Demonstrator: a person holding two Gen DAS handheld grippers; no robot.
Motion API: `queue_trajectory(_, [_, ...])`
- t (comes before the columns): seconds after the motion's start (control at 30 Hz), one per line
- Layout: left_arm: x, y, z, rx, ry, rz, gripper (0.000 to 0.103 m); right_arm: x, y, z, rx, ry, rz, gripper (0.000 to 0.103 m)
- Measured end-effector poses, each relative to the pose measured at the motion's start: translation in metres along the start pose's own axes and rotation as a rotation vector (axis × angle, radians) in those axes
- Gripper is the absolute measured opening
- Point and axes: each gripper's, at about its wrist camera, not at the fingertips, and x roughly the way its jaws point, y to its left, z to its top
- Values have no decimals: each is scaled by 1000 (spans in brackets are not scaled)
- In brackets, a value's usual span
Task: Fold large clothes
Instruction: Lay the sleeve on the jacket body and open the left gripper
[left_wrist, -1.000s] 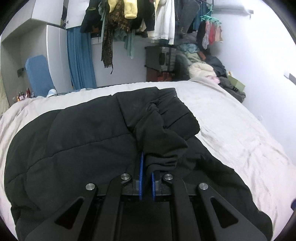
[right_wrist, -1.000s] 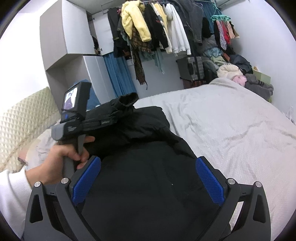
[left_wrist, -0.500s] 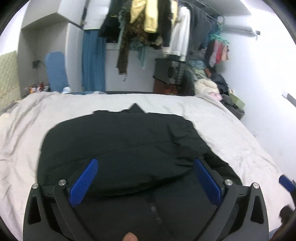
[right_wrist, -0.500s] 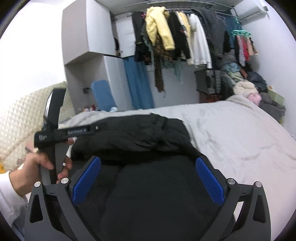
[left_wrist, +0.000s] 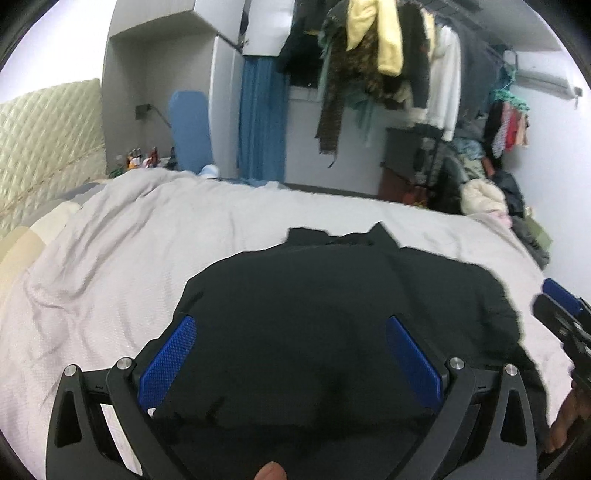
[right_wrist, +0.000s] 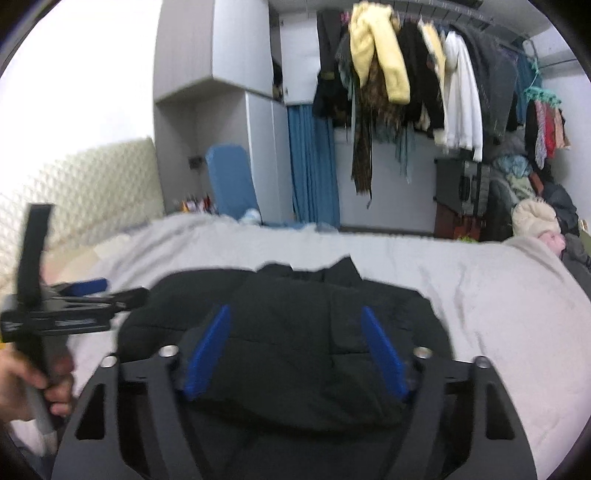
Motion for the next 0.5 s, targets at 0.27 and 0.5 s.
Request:
queue_trajectory(0.27, [94,-2,-9,20,47,41,103,98,-32,-27,32,102,-33,64])
queue_trajectory(0.5, [136,-4,-14,29,63,42,103,132,-38,-40,14,113,-22,65])
